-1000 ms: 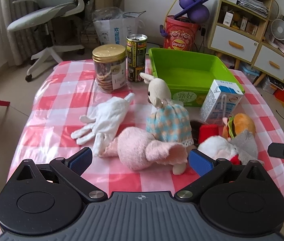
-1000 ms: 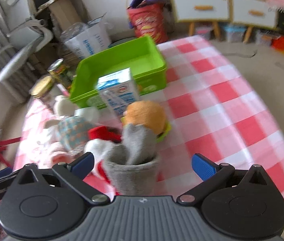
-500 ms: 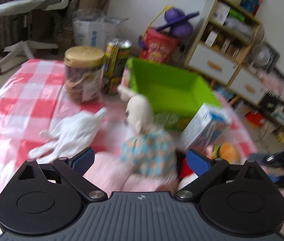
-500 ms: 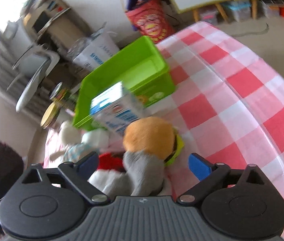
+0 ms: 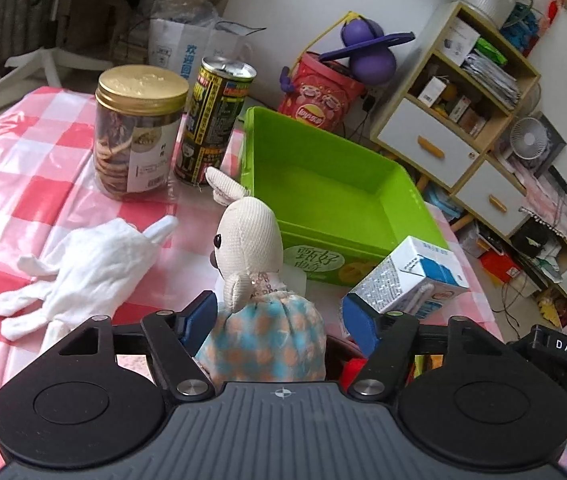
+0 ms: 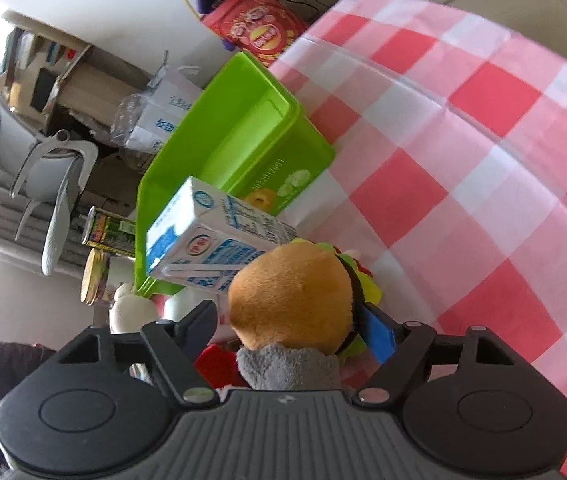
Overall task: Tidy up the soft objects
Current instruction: 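Close left tool on the bunny doll while right tool grasps the burger plush, then carry both toys over the green bin and open both tools to drop them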
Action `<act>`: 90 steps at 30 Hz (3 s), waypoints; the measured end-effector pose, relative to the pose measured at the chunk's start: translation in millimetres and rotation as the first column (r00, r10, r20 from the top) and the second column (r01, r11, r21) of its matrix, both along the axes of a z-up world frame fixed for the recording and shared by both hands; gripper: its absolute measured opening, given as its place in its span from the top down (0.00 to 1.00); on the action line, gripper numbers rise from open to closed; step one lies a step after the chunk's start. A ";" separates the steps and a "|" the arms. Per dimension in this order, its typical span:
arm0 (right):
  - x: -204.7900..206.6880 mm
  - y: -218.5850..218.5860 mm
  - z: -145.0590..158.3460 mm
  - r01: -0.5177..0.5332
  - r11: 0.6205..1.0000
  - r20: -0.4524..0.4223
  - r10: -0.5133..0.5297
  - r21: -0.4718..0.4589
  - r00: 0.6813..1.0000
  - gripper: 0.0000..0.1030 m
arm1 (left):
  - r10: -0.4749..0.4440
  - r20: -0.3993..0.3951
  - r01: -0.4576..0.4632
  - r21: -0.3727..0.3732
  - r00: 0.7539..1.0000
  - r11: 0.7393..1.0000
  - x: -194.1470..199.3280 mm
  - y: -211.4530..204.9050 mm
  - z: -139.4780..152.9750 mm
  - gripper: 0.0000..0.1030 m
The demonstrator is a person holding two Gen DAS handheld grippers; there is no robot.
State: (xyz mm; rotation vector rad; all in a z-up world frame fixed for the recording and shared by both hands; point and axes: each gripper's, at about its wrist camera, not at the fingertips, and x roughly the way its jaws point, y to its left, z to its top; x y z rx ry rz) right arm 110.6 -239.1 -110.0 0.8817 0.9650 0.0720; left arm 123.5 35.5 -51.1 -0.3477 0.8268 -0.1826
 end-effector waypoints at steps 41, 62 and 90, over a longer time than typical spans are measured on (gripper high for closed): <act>-16.7 -23.4 40.2 0.142 0.990 0.151 -0.139 -0.009 0.979 0.61 | 0.105 0.085 -0.104 -0.025 0.991 0.994 -25.5 34.9 33.7 0.65; 92.9 -28.1 56.2 0.016 0.999 0.315 -0.001 -0.043 0.949 0.61 | -0.121 0.261 0.095 0.108 0.958 0.990 78.0 -29.6 74.2 0.65; 109.7 -18.1 31.8 -0.018 0.997 0.231 0.034 -0.068 0.972 0.45 | -0.142 0.088 0.128 0.148 0.986 0.981 111.9 -38.4 -1.1 0.45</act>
